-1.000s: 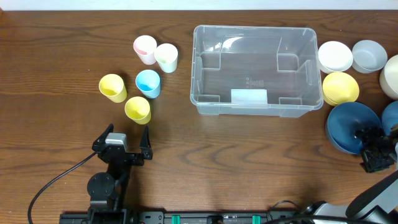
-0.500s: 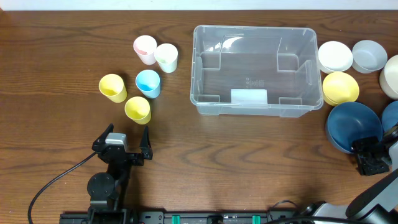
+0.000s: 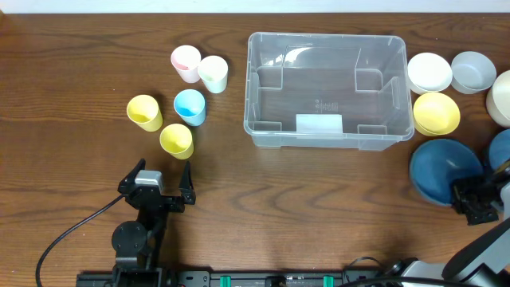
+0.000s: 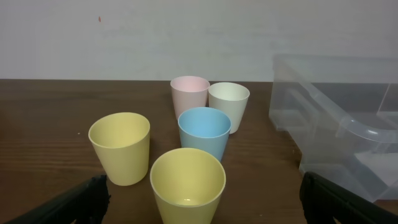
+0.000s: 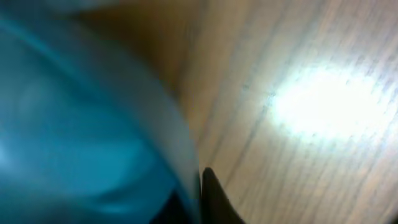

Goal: Pack container
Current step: 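Grasp the rim of the large blue bowl with the right gripper, then lift the blue bowl and lower it into the clear container, then release the bowl and move the right gripper back right, then grasp the second blue bowl rim with the right gripper, then carry the blue bowl over and stack it into the first bowl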

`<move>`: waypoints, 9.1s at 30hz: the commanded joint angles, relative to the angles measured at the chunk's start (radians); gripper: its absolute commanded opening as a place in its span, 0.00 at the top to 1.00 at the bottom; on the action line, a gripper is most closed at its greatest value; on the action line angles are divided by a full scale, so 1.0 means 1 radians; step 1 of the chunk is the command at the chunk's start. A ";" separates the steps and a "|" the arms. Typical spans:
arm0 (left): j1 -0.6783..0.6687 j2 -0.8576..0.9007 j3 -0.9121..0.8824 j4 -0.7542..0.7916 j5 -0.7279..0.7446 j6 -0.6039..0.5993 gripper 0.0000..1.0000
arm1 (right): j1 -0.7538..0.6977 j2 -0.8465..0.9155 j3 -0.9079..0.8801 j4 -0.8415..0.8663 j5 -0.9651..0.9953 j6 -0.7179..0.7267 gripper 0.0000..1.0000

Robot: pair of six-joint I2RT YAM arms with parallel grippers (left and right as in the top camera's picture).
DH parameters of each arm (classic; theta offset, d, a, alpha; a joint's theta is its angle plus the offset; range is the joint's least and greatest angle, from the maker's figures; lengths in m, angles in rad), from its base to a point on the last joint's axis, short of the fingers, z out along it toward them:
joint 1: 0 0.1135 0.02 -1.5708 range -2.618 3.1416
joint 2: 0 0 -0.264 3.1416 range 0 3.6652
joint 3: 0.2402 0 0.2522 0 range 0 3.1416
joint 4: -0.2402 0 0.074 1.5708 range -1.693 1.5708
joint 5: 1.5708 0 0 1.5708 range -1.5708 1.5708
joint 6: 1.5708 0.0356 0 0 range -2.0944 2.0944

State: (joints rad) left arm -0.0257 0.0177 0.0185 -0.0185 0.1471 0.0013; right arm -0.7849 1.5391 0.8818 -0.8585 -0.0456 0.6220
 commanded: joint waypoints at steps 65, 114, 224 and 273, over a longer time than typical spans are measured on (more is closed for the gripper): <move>0.007 0.000 -0.014 -0.037 0.025 0.013 0.02 | 1.012 0.351 0.775 0.043 -0.123 0.069 0.99; 0.007 0.000 -0.014 -0.037 0.025 0.013 0.02 | 1.042 0.370 0.903 0.063 -0.179 -0.019 0.37; 0.007 0.000 -0.014 -0.037 0.025 0.013 0.02 | 0.278 -0.343 0.813 -0.019 -0.375 0.212 0.99; 0.007 0.000 -0.014 -0.037 0.025 0.013 0.02 | 1.021 0.484 0.812 0.044 -0.138 0.154 0.91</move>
State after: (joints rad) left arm -0.0257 0.0177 0.0196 -0.0193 0.1505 0.0013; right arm 0.2268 2.0293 1.6909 -0.8242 -0.1764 0.7799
